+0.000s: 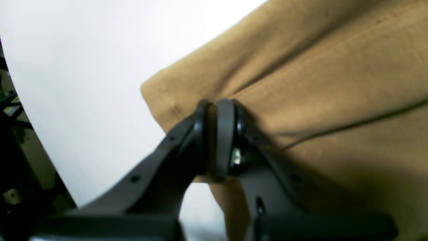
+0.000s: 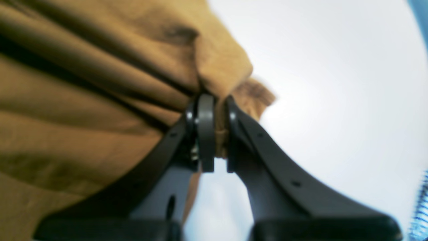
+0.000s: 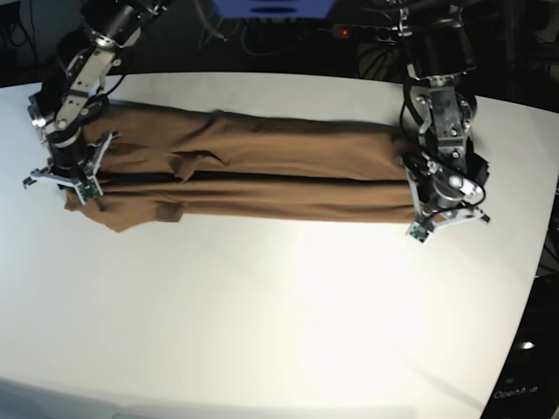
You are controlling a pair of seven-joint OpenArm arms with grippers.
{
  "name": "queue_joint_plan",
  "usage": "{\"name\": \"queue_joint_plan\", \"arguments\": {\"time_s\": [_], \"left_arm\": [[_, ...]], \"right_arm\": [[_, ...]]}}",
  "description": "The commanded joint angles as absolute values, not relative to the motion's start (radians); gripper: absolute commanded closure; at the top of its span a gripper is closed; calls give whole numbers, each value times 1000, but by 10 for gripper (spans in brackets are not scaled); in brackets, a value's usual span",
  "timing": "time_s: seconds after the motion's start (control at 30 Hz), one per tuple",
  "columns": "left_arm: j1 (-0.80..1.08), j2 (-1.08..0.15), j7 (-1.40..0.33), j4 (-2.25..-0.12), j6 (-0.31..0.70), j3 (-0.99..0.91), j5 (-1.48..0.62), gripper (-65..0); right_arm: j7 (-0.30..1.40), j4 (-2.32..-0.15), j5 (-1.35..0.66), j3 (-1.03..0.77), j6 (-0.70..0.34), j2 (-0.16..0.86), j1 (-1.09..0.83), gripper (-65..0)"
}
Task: Fold the T-shirt properly
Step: 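Hold both strip ends and straighten the strip with both grippers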
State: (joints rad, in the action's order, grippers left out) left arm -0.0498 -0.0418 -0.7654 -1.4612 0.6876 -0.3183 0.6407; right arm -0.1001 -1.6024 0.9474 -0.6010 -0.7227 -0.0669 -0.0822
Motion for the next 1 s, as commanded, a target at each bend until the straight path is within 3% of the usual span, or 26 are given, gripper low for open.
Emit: {"name": "queue_joint_plan", "arguments": {"time_s": [0.0, 0.3, 0.97], "left_arm": [[-48, -41, -785, -1465, 698, -320, 648, -26], [-12, -41, -785, -1477, 698, -321, 642, -26], [24, -41, -783, -1478, 698, -343, 641, -26]], "right_arm": [[-116, -1649, 935, -590, -698, -58, -79, -3], [-116, -1831, 932, -550, -698, -105, -196, -1], [-114, -1919, 940, -533, -698, -154, -400, -1]]}}
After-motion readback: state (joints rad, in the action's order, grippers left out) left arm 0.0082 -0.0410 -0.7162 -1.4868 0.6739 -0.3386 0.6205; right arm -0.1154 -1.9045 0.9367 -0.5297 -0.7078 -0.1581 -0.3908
